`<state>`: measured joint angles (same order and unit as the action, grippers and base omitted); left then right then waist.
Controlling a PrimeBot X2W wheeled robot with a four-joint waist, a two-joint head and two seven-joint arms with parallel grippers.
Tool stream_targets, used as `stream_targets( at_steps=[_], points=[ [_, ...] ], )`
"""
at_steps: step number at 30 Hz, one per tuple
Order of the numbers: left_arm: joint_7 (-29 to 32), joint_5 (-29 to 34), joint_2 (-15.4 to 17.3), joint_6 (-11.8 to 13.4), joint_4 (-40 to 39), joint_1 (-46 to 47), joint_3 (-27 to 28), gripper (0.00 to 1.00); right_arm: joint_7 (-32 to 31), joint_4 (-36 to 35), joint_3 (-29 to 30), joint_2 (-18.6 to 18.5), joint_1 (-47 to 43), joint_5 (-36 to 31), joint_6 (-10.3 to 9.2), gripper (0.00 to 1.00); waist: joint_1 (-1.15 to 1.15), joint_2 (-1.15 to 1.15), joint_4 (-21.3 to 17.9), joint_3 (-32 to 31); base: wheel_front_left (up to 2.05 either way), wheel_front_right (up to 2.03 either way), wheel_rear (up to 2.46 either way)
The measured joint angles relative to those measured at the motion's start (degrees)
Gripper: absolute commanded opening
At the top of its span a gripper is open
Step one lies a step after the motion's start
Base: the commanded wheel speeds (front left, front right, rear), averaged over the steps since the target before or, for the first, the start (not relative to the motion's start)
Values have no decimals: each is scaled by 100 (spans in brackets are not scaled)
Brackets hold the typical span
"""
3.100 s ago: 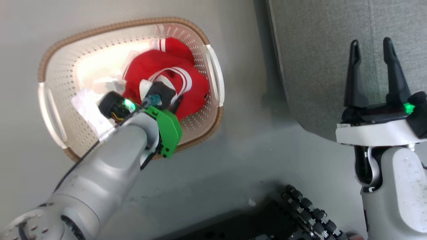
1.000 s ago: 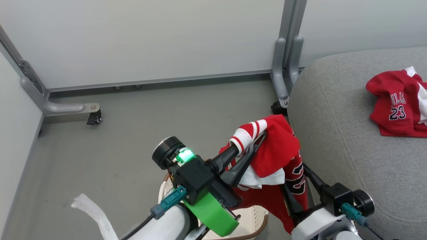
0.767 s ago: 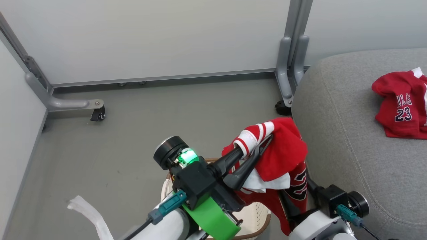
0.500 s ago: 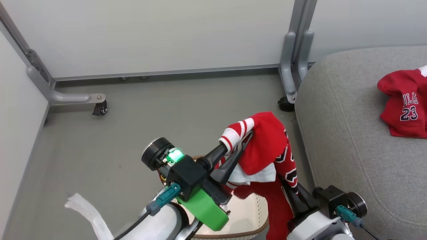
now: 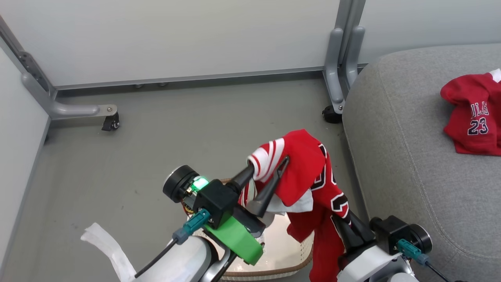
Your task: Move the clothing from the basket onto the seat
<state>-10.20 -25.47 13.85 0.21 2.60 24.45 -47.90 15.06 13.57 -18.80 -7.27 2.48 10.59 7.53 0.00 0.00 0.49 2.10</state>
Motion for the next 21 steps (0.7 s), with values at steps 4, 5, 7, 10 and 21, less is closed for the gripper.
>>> stream_targets(
  at_steps=[4, 5, 7, 10, 21],
  points=[
    [-2, -2, 4, 19, 83, 17, 1, 100, 0, -4, 101, 41, 0, 0, 0, 0, 0, 0, -22, -2, 0, 0, 0],
    [0, -2, 9, 21, 96, 21, 1, 100, 0, -2, 136, 51, -1, 0, 0, 0, 0, 0, -24, -3, 0, 0, 0],
    [3, -3, 19, 22, 109, 26, 2, 100, 0, 3, 186, 70, -2, -1, 0, 0, 0, 0, -24, -10, 0, 0, 0],
    [4, -8, 37, 29, 120, 28, 1, 100, 0, 3, 221, 92, -9, -2, 0, 0, 0, 0, -27, -20, 0, 0, 0],
    [33, -32, 107, 81, 114, 64, 7, 100, 0, 162, 743, 224, -84, -232, 0, 0, 0, 0, -50, 23, 0, 0, 0]
  ],
)
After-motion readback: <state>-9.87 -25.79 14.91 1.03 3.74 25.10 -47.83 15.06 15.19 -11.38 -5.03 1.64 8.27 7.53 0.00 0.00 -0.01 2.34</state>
